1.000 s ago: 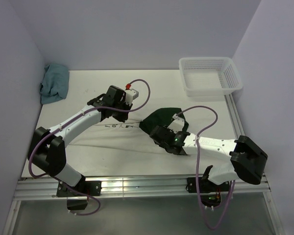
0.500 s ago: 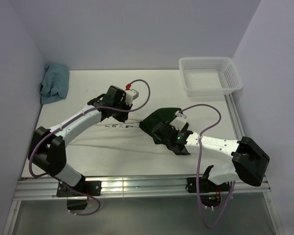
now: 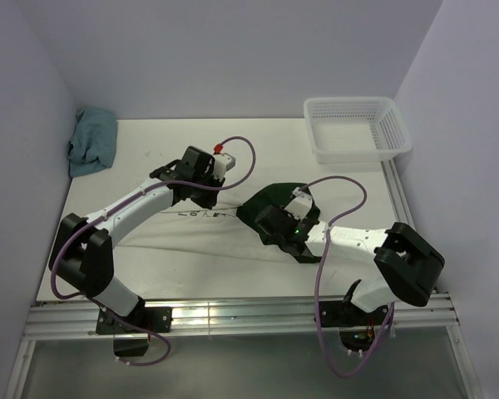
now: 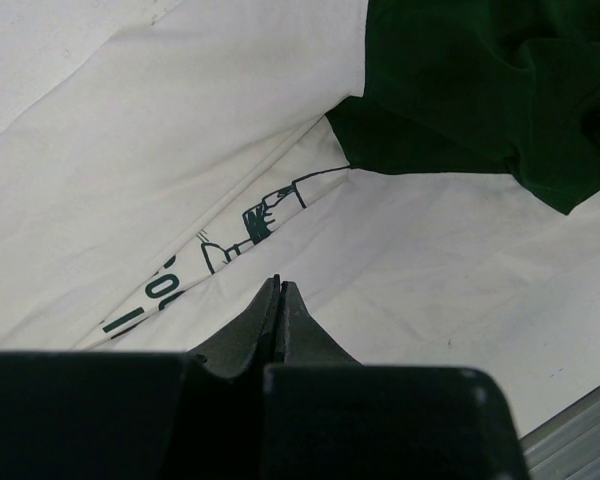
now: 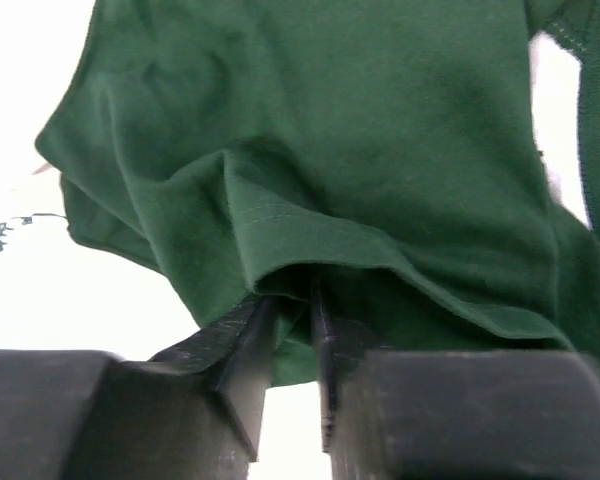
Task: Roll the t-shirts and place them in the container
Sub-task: Fold the tshirt
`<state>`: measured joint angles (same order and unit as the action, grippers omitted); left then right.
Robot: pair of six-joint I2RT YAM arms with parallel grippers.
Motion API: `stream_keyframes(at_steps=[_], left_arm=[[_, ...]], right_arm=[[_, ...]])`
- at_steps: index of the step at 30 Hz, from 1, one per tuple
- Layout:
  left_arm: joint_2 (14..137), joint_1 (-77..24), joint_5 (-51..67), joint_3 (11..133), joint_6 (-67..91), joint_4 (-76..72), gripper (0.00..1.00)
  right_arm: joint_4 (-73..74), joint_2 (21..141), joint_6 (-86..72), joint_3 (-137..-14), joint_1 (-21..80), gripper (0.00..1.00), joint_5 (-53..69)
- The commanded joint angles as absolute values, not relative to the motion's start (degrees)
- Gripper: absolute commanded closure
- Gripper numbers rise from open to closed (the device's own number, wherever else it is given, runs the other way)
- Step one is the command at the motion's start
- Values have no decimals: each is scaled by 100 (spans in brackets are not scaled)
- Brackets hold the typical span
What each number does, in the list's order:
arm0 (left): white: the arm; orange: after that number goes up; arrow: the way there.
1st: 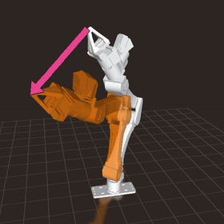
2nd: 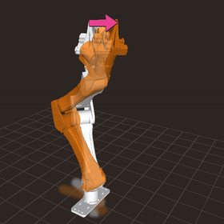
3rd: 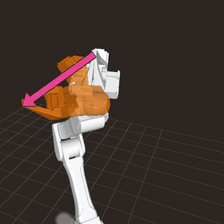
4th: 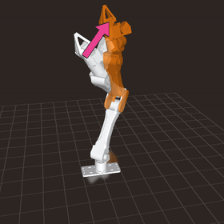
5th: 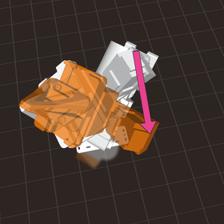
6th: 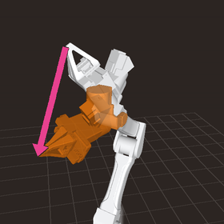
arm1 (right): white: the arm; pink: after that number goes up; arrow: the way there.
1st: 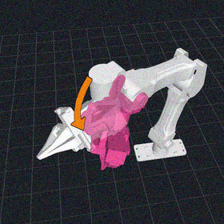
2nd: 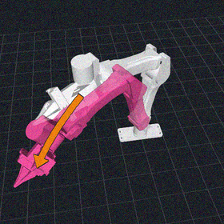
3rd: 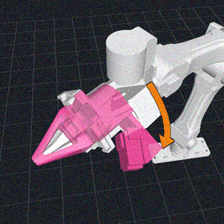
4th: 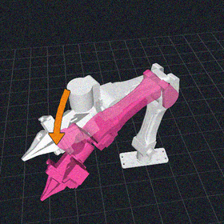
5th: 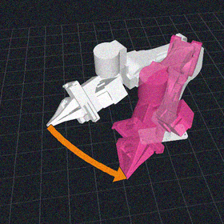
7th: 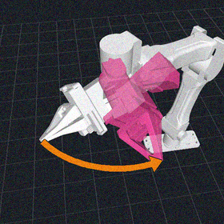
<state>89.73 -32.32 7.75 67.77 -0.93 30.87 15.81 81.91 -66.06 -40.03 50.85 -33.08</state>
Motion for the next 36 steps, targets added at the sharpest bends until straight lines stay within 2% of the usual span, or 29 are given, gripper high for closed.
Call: stream_keyframes(at_steps=[1, 5, 10, 20, 36], left_arm=[[8921, -3199, 835, 6961, -193, 3076, 100], [8921, -3199, 835, 6970, -202, 3094, 100], [8921, -3199, 861, 6996, -193, 3138, 100], [8921, -3199, 923, 7040, -202, 3217, 100], [9026, -3208, 1028, 7102, -272, 3375, 100]], right_arm=[[1336, 8148, -6592, -4060, 5062, 75, -3428], [1450, 7937, -6574, -4157, 5098, 89, -3375], [1520, 7515, -6539, -4245, 5115, 98, -3164], [1371, 7163, -6513, -4297, 5238, 100, -2804], [1547, 8120, -6609, -4852, 5651, 100, -2724]])
